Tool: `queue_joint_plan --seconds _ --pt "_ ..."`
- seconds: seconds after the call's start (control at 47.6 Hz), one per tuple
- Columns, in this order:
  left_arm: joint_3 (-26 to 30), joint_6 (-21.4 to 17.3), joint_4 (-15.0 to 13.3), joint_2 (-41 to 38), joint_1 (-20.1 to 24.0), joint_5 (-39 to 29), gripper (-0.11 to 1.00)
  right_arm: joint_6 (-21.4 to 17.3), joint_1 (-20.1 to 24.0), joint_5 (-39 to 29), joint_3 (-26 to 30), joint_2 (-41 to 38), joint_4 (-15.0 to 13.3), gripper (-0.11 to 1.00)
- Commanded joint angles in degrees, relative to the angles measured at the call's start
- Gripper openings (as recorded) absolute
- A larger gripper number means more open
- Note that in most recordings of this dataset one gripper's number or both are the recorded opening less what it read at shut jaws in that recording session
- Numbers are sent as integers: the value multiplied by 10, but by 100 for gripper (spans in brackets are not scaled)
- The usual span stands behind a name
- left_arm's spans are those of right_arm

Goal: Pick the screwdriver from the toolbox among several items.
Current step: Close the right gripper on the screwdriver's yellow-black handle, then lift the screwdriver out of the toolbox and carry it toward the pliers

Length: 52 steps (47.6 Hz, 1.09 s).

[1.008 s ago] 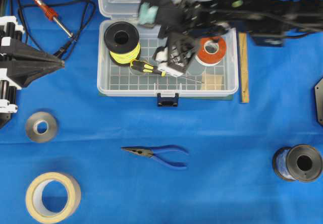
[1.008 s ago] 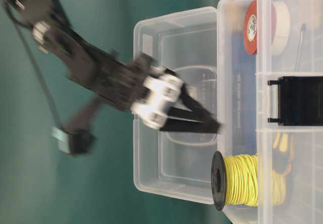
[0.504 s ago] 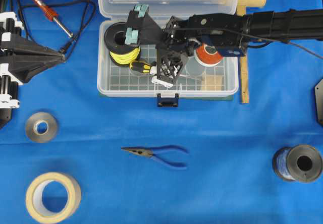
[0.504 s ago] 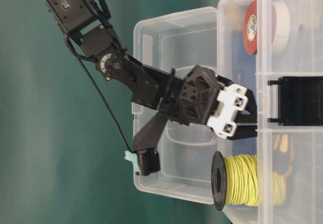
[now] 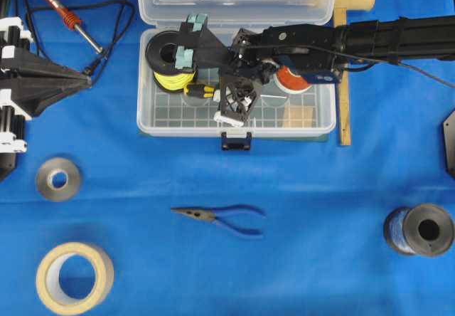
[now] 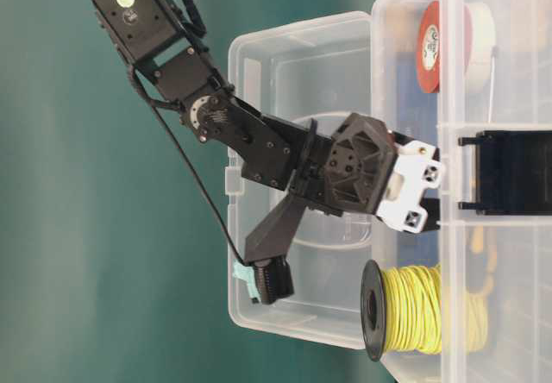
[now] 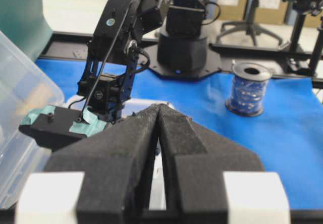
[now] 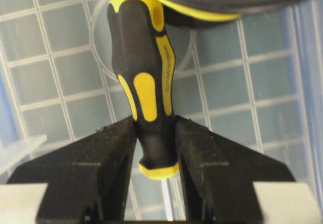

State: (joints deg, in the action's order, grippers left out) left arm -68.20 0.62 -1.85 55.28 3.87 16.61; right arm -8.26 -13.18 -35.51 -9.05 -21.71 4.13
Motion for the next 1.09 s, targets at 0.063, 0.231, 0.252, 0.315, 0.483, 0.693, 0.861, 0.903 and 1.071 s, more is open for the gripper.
queue_joint_plan --seconds 0.063,0.231,0.252,0.315,0.483,0.693,0.861,0.903,1.071 --pt "7 0 -2 2 2 3 0 -10 4 -14 4 87 3 25" --pt "7 1 -3 4 2 2 0 -22 15 -44 -4 162 3 25" --pt "7 1 -3 4 2 1 0 -25 17 -47 -6 170 3 25" --pt "7 1 -3 4 2 1 0 -35 30 -58 -10 196 2 25" --pt "7 1 -3 4 2 1 0 -68 82 -63 -25 221 0 25" --pt "7 1 -3 8 2 1 0 -127 155 -28 -25 185 -15 25" --pt "8 1 -3 9 2 1 0 -176 182 -7 -19 129 -31 25" --pt "8 1 -3 10 2 1 0 -187 186 1 -14 112 -33 25" --pt "8 1 -3 12 2 0 0 -212 214 10 27 40 -47 25"
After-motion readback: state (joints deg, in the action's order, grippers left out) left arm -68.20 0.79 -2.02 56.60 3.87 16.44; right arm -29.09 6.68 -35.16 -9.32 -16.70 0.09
